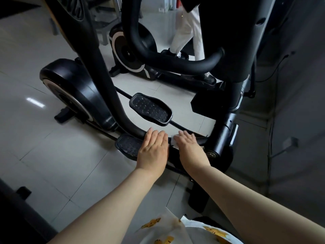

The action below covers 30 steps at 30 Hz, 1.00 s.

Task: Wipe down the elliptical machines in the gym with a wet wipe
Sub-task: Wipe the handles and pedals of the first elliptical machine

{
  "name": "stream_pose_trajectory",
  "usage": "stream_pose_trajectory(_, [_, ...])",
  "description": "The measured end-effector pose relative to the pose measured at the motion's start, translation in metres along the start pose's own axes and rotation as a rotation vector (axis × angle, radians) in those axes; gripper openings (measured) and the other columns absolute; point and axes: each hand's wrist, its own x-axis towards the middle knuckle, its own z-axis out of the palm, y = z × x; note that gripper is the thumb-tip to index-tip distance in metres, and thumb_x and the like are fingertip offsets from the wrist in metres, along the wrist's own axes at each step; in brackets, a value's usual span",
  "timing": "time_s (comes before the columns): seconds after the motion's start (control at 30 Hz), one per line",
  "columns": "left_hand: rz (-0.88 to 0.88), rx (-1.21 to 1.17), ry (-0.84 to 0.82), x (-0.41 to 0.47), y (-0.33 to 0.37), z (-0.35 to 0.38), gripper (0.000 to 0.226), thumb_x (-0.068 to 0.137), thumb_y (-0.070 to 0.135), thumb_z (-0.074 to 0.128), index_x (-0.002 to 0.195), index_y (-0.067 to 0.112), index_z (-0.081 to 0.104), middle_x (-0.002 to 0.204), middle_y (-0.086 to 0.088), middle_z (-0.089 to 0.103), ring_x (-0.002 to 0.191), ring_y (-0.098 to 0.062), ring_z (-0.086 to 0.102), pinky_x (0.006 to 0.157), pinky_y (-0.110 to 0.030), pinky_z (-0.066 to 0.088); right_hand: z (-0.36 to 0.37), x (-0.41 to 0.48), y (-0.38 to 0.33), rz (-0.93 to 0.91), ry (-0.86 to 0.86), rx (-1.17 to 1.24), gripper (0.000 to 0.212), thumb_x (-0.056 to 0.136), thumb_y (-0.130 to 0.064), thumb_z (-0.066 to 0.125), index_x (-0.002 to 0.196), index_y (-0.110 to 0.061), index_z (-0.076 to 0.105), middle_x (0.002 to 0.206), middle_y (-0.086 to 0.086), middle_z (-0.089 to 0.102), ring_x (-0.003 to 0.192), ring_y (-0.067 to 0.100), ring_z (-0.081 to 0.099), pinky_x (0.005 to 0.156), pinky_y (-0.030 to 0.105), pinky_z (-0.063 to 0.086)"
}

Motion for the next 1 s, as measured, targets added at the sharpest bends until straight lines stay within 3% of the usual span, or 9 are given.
stream_pose_trajectory(0.13, [-0.011, -0.025, -0.031, 0.002, 0.006, 0.003, 0.042, 0.095, 0.016, 0.045, 0.129, 0.004, 0.066, 0.131, -0.011, 0.067, 0.125, -0.030, 0.059, 0.123, -0.044, 0.017, -0.012, -0.001, 0.016, -0.072, -0.072, -0.006, 0.063, 0.098, 0.008, 0.033, 0.156, -0.015, 0.034, 0.167, 0.008, 0.020, 0.156, 0.019, 0.010, 0.119, 0.022, -0.008])
stream_pose_trajectory(0.3, [-0.035, -0.003, -0.025, 0.008, 0.012, 0.005, 0.045, 0.096, 0.023, 0.039, 0.123, 0.004, 0.070, 0.124, -0.010, 0.070, 0.116, -0.029, 0.063, 0.119, -0.046, 0.024, -0.038, -0.006, 0.040, 0.104, -0.047, -0.115, 0.054, 0.098, 0.003, 0.033, 0.149, -0.011, 0.039, 0.163, 0.011, 0.030, 0.154, 0.023, 0.019, 0.123, 0.028, 0.005])
stream_pose_trajectory(0.4, [-0.063, -0.015, -0.052, 0.010, 0.021, 0.004, 0.046, 0.095, 0.021, 0.039, 0.124, 0.004, 0.070, 0.126, -0.011, 0.070, 0.119, -0.030, 0.064, 0.120, -0.045, 0.026, -0.034, -0.004, 0.027, 0.015, -0.107, -0.096, 0.057, 0.098, 0.004, 0.036, 0.153, -0.012, 0.035, 0.165, 0.012, 0.025, 0.155, 0.024, 0.015, 0.123, 0.028, 0.002])
stream_pose_trajectory(0.53, [-0.052, -0.022, -0.099, 0.008, 0.022, 0.001, 0.043, 0.088, 0.016, 0.071, 0.129, 0.006, 0.068, 0.134, -0.010, 0.067, 0.128, -0.028, 0.061, 0.119, -0.046, 0.035, -0.037, -0.001, 0.039, -0.138, -0.209, -0.067, 0.063, 0.101, 0.004, 0.036, 0.160, -0.016, 0.025, 0.168, 0.004, 0.017, 0.156, 0.016, 0.010, 0.116, 0.018, -0.005])
stream_pose_trajectory(0.67, [-0.083, -0.013, -0.100, 0.009, 0.024, -0.001, 0.047, 0.084, 0.018, 0.080, 0.128, 0.006, 0.069, 0.131, -0.010, 0.068, 0.127, -0.028, 0.062, 0.120, -0.046, 0.032, -0.054, 0.004, 0.058, -0.029, -0.169, -0.102, 0.055, 0.099, 0.002, 0.035, 0.151, -0.016, 0.042, 0.163, 0.008, 0.033, 0.153, 0.020, 0.023, 0.122, 0.027, 0.013])
stream_pose_trajectory(0.73, [-0.127, -0.039, -0.084, 0.011, 0.030, 0.001, 0.045, 0.083, 0.016, 0.080, 0.125, 0.005, 0.070, 0.129, -0.011, 0.070, 0.124, -0.030, 0.063, 0.118, -0.046, 0.027, -0.054, 0.003, 0.048, -0.073, -0.188, -0.084, 0.056, 0.097, 0.006, 0.036, 0.148, -0.015, 0.044, 0.160, 0.009, 0.037, 0.153, 0.022, 0.024, 0.122, 0.025, 0.012])
stream_pose_trajectory(0.83, [-0.132, -0.044, -0.061, 0.011, 0.038, 0.006, 0.043, 0.084, 0.013, 0.075, 0.126, 0.004, 0.069, 0.130, -0.011, 0.069, 0.125, -0.031, 0.063, 0.117, -0.045, 0.022, -0.051, 0.000, 0.040, -0.206, -0.247, -0.065, 0.058, 0.101, 0.003, 0.036, 0.156, -0.015, 0.033, 0.166, 0.006, 0.024, 0.155, 0.017, 0.018, 0.119, 0.018, 0.003])
stream_pose_trajectory(0.93, [-0.147, -0.053, -0.064, 0.011, 0.043, 0.008, 0.041, 0.093, 0.021, 0.051, 0.126, 0.005, 0.069, 0.130, -0.010, 0.069, 0.124, -0.030, 0.063, 0.117, -0.045, 0.023, -0.070, 0.005, 0.054, -0.135, -0.221, -0.090, 0.049, 0.098, -0.001, 0.041, 0.143, -0.018, 0.050, 0.153, 0.004, 0.048, 0.143, 0.018, 0.040, 0.113, 0.021, 0.025])
stream_pose_trajectory(1.0, [-0.154, -0.072, -0.072, 0.014, 0.045, 0.008, 0.037, 0.091, 0.019, 0.065, 0.125, 0.005, 0.070, 0.129, -0.010, 0.069, 0.124, -0.030, 0.063, 0.118, -0.045, 0.023, -0.083, 0.010, 0.066, -0.052, -0.200, -0.157, 0.038, 0.094, -0.005, 0.048, 0.128, -0.019, 0.058, 0.134, 0.003, 0.061, 0.129, 0.020, 0.051, 0.109, 0.025, 0.030])
